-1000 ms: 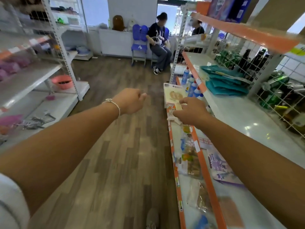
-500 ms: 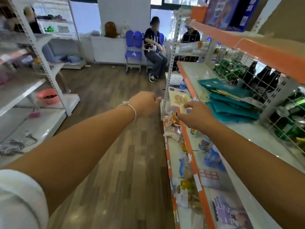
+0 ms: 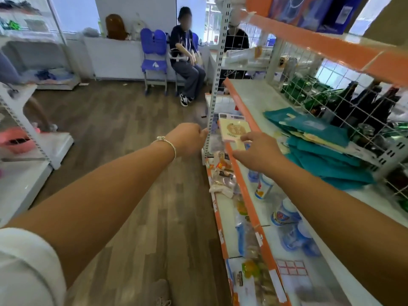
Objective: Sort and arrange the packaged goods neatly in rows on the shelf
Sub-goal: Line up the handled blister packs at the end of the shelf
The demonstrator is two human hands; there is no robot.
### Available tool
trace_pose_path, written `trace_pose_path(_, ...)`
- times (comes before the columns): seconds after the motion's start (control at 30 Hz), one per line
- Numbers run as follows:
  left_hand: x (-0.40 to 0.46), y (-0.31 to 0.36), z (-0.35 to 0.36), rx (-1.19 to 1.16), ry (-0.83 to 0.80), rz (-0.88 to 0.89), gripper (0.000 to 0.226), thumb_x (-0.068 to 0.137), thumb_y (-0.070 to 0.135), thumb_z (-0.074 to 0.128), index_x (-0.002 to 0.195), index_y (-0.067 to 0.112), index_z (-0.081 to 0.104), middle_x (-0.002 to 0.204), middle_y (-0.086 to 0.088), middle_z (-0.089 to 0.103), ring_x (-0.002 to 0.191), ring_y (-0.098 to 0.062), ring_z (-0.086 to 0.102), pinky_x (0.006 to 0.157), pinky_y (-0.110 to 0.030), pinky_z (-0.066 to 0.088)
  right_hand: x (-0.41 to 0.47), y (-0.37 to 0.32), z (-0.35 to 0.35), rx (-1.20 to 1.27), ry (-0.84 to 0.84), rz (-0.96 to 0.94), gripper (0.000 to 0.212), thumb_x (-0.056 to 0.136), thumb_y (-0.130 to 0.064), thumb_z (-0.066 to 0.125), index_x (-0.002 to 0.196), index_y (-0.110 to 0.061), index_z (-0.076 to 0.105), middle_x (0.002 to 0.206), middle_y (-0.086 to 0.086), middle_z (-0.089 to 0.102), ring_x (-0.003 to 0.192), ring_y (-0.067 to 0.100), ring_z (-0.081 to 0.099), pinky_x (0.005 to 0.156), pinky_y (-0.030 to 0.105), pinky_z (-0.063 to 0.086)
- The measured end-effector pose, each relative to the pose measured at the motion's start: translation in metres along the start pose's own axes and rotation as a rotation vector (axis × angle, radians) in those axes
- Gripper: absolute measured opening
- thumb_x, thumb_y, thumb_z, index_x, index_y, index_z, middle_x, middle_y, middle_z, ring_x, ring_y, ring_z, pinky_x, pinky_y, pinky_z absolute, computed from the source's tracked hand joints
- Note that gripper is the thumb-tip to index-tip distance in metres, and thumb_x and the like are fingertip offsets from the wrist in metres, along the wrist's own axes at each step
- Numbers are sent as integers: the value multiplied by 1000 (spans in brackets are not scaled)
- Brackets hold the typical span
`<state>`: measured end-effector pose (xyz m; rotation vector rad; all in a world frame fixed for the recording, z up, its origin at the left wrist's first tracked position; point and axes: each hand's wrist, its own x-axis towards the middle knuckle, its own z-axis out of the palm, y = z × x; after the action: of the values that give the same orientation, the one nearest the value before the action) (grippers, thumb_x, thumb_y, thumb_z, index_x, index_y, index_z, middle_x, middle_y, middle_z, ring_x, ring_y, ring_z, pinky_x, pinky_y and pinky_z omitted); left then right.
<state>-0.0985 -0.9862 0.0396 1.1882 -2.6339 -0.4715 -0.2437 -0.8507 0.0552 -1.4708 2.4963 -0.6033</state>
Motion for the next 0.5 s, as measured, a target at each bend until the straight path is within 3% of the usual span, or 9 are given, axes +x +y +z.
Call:
trace_pose_path(0.2, 99, -37, -29, -13, -24, 29, 41, 104, 32, 28, 92, 5, 57, 99, -17, 63, 96, -34, 59, 77, -34, 43, 95, -40, 6, 19, 7, 50, 57, 86, -36, 65, 138, -16, 52, 141, 3, 52, 112, 20, 55, 91, 28, 45)
trace_pose_path(0.27, 131, -52, -38, -41, -5, 20, 43, 103, 35, 28, 88, 6, 56, 91, -14, 62, 89, -32, 58, 74, -32, 42, 122, -49, 6, 32, 28, 66, 59, 84, -34, 66, 138, -16, 51, 142, 4, 51, 118, 23, 54, 93, 28, 43)
trace_pose_path(0.37, 171, -66, -47, -114, -29, 30, 55, 104, 36, 27, 85, -2, 62, 88, -20, 66, 83, -33, 60, 74, -35, 46, 155, -54, 9, 57, 56, 94, 60, 83, -33, 68, 138, -18, 52, 142, 5, 51, 115, 24, 57, 84, 25, 44)
trace_pose_path(0.5, 214, -72, -42, -166, -71, 46, 45, 105, 32, 26, 83, 4, 53, 91, -19, 64, 83, -33, 58, 68, -34, 41, 195, -52, 13, 71, 71, 120, 59, 82, -35, 67, 137, -19, 53, 139, 4, 53, 118, 23, 55, 83, 22, 38)
